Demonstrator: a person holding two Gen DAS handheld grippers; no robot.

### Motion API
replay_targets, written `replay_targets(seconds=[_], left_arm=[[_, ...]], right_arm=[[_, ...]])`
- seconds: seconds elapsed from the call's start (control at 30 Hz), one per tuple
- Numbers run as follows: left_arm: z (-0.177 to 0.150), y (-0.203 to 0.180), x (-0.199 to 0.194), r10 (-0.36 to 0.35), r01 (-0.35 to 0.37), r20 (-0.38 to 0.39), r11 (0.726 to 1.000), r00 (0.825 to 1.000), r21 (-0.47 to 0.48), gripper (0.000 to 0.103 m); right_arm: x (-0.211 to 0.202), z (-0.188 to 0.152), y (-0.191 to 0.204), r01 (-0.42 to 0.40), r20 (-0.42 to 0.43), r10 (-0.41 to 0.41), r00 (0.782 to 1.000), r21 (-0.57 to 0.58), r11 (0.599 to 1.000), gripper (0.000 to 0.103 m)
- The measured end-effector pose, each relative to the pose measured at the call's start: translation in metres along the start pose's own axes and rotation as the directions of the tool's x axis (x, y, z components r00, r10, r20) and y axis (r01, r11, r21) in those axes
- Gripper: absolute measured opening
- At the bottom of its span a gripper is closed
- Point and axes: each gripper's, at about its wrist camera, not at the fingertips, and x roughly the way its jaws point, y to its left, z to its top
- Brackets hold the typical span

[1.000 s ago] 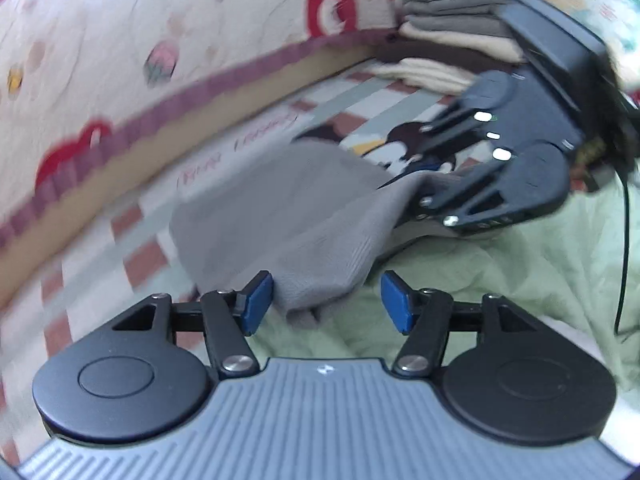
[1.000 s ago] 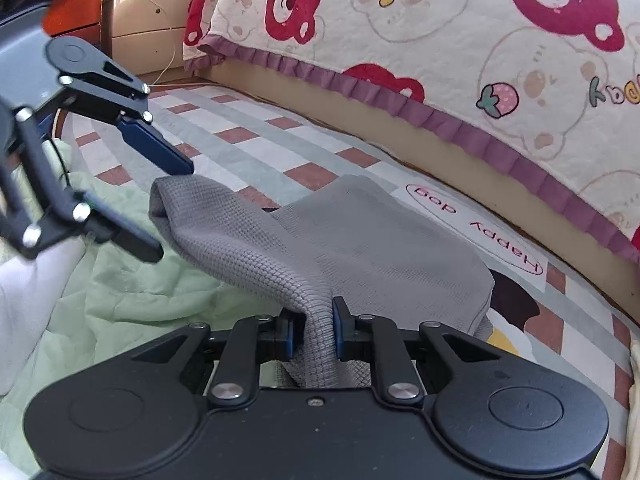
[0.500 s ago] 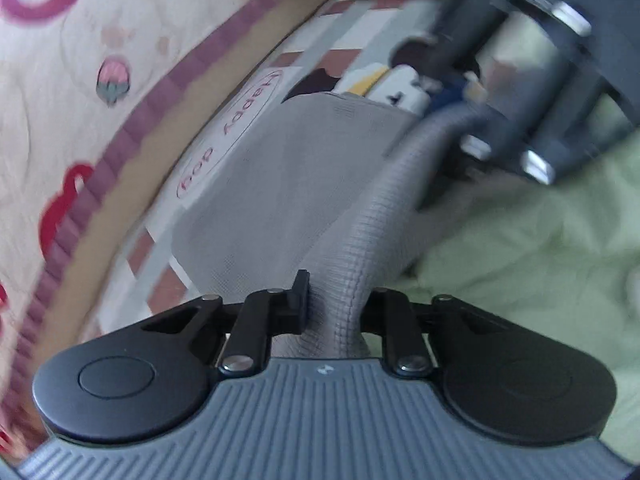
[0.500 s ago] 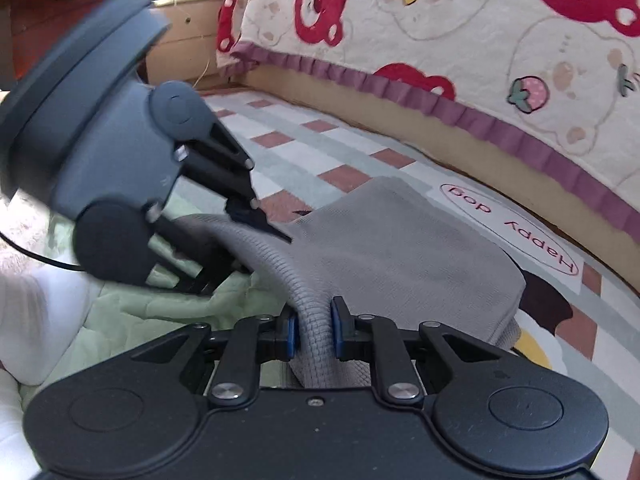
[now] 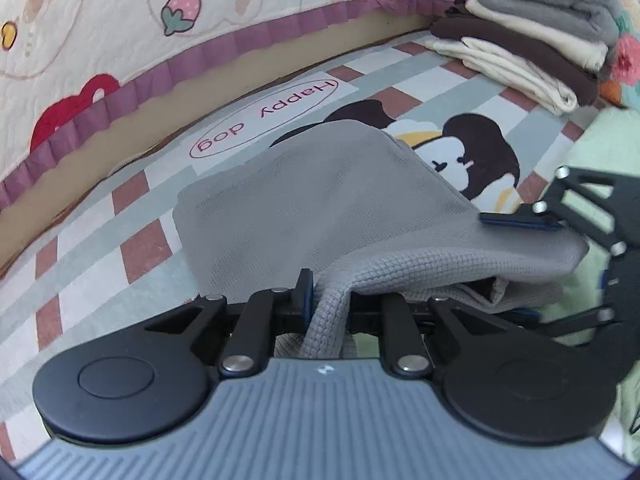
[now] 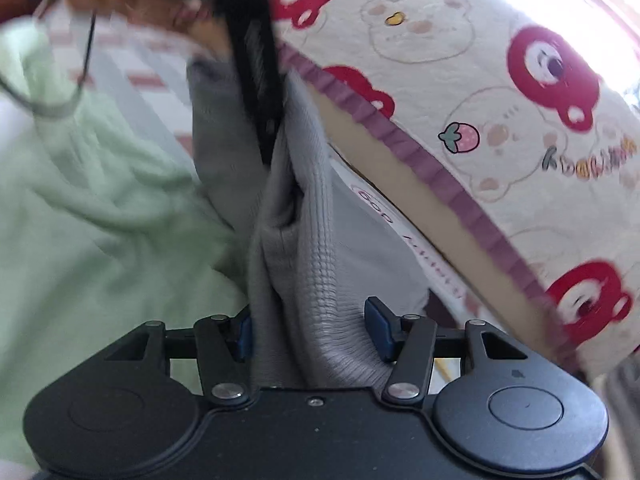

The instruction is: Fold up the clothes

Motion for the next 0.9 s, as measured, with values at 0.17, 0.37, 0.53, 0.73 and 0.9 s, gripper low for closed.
replay_targets(seconds=[0.17, 0.37, 0.53, 0.73, 0.9], left_arm=[[-0.019, 0.003, -0.001, 0.005, -0.006, 0.031, 0.999, 0.999, 0.044, 0.039], [-0.051, -0.001, -0.019, -0.039, 0.036, 0.022, 0.990, 0.999, 0.133, 0.008], [-0.064, -0.013, -0.084, -0.034, 0.019, 0.064, 0.973, 0.997, 0.228, 0.008], [-0.068, -0.010, -0.117, -0.133, 0.122, 0.038, 0.970, 0.990, 0.211, 0.010], [-0.048, 0.020, -0.075, -0.162, 0.157, 0.052, 0.984, 0.985, 0.087, 0.013]], right_arm=[[0.004, -0.001, -0.019, -0.044, 0.019, 0.043, 0.999, 0.064, 0.997, 0.017], [-0.016, 0.007, -0.038, -0.219, 0.057, 0.216, 0.975, 0.058, 0.974, 0.015], [-0.054, 0.024, -0.052, -0.428, 0.067, 0.424, 0.903, 0.070, 0.901, 0.015], [-0.071, 0.028, -0.077, -0.642, 0.085, 0.641, 0.763, 0.215, 0.736, 0.016], [-0.018, -0.005, -0.105, -0.622, 0.150, 0.653, 0.742, 0.519, 0.587, 0.018]])
